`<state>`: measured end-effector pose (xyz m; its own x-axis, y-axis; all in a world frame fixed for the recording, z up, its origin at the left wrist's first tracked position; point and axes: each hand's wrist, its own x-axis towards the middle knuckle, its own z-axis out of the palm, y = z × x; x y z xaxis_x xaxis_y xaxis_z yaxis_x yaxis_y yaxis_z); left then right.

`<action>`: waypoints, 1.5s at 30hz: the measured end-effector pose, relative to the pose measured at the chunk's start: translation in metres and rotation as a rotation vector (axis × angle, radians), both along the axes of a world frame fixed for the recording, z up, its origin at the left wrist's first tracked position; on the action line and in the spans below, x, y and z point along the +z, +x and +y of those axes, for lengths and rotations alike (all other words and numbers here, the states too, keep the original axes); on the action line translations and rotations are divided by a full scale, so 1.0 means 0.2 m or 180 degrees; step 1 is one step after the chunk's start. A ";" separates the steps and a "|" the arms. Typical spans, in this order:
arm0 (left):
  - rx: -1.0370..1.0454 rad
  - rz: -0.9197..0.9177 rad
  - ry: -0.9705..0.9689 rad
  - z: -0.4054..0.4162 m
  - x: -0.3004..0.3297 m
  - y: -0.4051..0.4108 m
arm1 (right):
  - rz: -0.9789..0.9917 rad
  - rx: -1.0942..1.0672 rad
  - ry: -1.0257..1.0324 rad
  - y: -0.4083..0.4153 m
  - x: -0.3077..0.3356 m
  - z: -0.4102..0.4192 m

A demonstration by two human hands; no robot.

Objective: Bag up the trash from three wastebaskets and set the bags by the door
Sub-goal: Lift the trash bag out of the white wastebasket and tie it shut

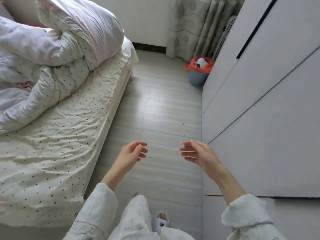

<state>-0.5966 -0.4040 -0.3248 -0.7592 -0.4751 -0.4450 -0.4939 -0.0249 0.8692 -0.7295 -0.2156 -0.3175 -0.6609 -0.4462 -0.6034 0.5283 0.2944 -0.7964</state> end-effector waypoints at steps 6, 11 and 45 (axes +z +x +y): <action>0.0021 -0.0072 0.0061 -0.53 -0.11 -0.64 | 0.0064 0.0000 -0.0001 -0.68 -0.05 -0.53; -0.0184 0.0019 -0.0029 -1.13 -0.09 -1.26 | 0.0018 -0.0204 -0.0179 -1.25 -0.04 -1.12; 0.1141 0.0201 0.0223 -4.12 -0.09 -4.59 | 0.0260 0.1418 0.0138 -4.78 0.04 -4.54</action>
